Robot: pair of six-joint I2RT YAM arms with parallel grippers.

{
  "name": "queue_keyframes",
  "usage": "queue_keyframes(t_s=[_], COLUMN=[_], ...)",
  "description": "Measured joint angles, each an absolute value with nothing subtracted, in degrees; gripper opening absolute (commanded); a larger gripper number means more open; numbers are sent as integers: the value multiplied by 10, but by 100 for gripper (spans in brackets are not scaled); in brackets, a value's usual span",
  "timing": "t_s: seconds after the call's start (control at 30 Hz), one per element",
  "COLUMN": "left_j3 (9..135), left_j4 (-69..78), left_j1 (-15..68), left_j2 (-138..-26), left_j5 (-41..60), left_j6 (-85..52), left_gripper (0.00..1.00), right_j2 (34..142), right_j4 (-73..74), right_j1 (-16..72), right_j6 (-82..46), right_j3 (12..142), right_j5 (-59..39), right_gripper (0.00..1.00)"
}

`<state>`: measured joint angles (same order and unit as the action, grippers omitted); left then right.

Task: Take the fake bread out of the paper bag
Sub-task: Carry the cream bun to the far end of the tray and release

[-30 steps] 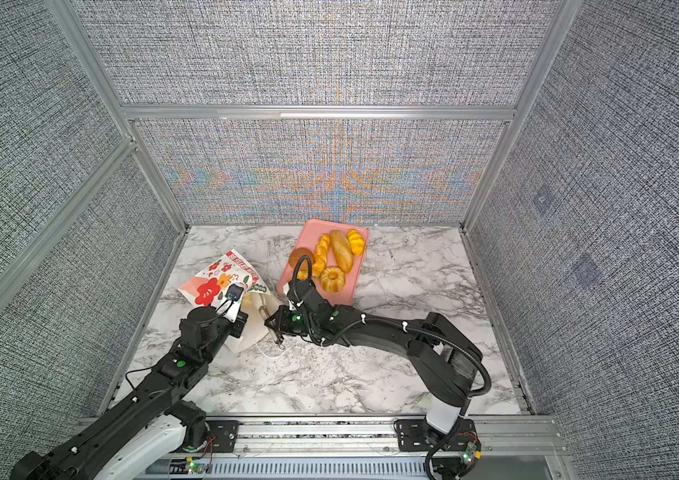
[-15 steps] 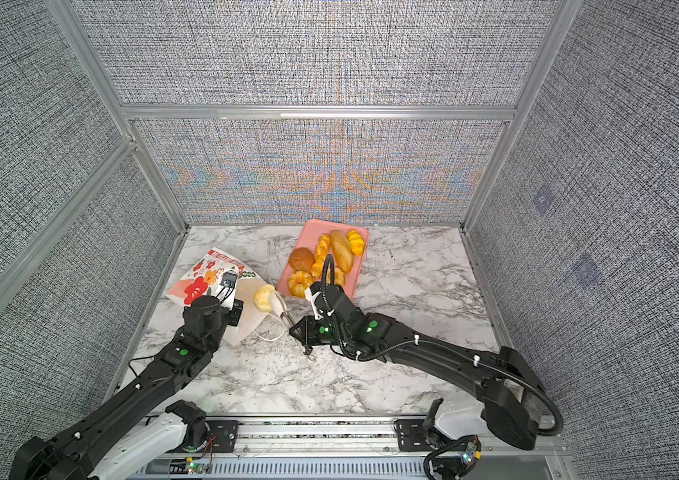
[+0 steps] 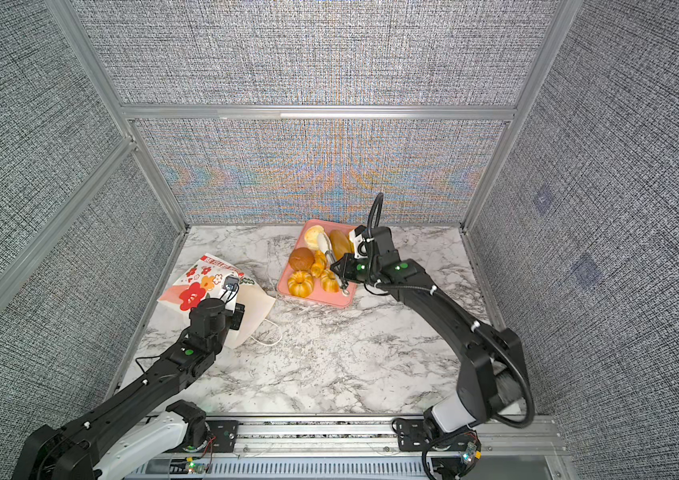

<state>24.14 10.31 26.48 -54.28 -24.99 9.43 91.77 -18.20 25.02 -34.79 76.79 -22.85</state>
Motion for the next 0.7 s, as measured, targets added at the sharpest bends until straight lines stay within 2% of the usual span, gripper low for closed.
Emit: queue_keyframes(t_s=[0.33, 0.7], left_j3=[234, 230], left_j4=[124, 135], left_j1=[265, 265], left_j2=[-542, -543], left_j5=[-217, -192], left_j6=[110, 116], left_gripper=[0, 0], right_j2=[1159, 1299], right_j4=[-177, -159], right_j1=[202, 169], right_j6=[-337, -334], right_j3=[979, 1089], right_j5=[-307, -329], right_gripper=[0, 0])
